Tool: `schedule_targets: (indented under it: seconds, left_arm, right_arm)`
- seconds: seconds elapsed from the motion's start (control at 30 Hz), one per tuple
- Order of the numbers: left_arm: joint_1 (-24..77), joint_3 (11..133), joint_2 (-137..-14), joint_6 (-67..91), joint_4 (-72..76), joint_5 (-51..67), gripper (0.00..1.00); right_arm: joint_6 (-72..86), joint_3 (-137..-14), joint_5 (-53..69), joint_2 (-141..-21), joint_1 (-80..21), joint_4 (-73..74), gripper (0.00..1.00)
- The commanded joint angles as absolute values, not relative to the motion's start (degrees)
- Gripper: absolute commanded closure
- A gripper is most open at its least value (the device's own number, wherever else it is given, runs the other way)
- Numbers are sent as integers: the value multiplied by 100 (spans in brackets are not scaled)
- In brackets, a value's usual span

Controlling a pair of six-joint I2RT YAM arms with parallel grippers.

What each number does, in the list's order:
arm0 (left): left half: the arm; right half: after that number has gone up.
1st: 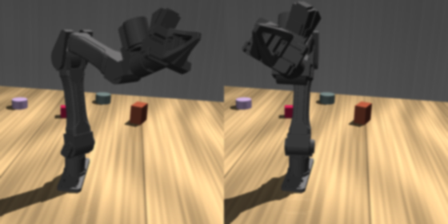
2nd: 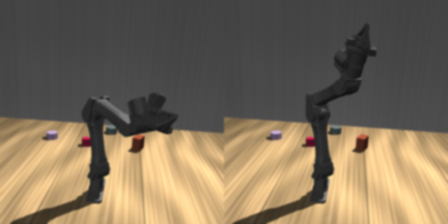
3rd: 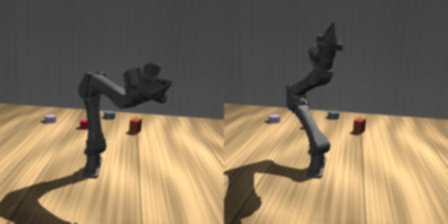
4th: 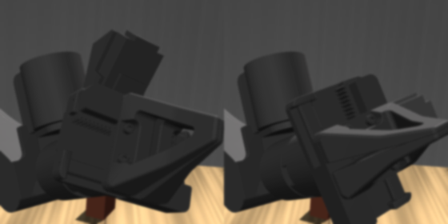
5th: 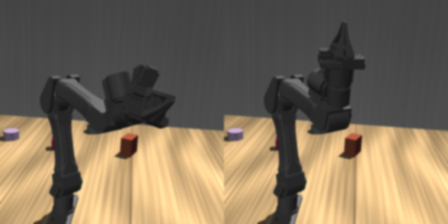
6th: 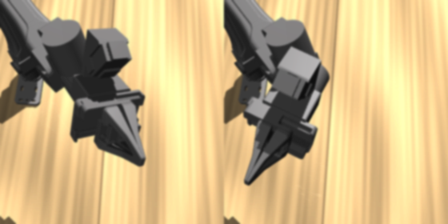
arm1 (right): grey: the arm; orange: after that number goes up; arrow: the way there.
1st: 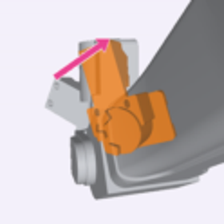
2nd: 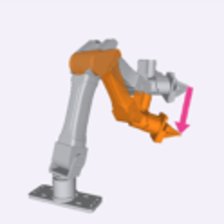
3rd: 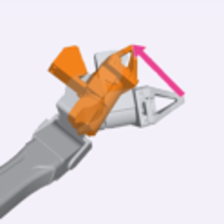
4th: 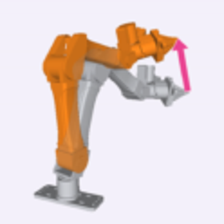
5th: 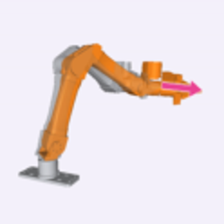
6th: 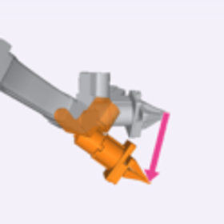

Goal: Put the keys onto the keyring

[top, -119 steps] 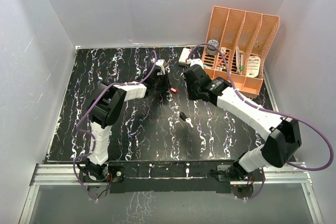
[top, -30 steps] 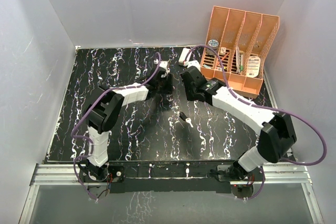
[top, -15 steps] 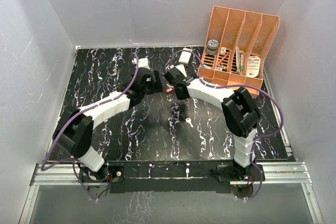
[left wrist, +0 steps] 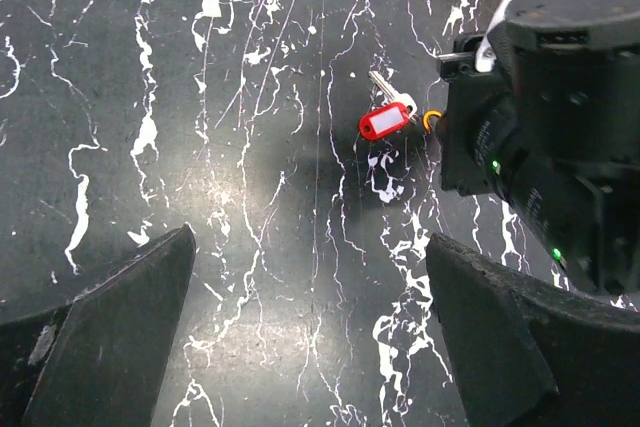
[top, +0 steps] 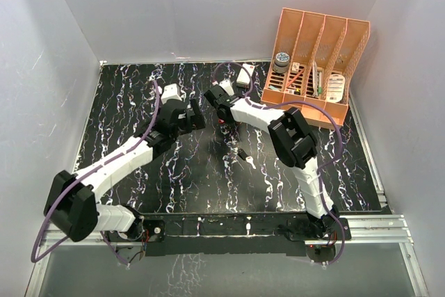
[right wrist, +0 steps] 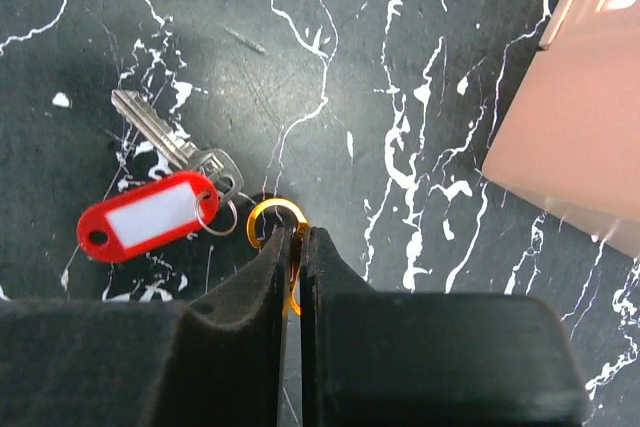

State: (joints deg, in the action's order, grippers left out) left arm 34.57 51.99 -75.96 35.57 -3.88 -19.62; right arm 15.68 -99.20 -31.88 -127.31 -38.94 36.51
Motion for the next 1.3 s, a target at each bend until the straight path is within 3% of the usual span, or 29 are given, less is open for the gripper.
schedule_targets:
  seconds: [0.0, 0.37, 1.27]
  left_arm:
    - [3451, 4953, -6961, 3621, -560, -2161, 1]
    - [3445, 4770, -6666, 3577, -614, -2363, 1]
    - [3448, 4711, -6693, 3560, -565, -2408, 1]
  right_arm:
    - [1411, -10477, -3636, -12906, -3896, 3493, 100]
    - [1348, -10879, -3627, -13232, -3891, 3532, 100]
    - [1477, -10547, -3300, -13219, -3933, 3493, 100]
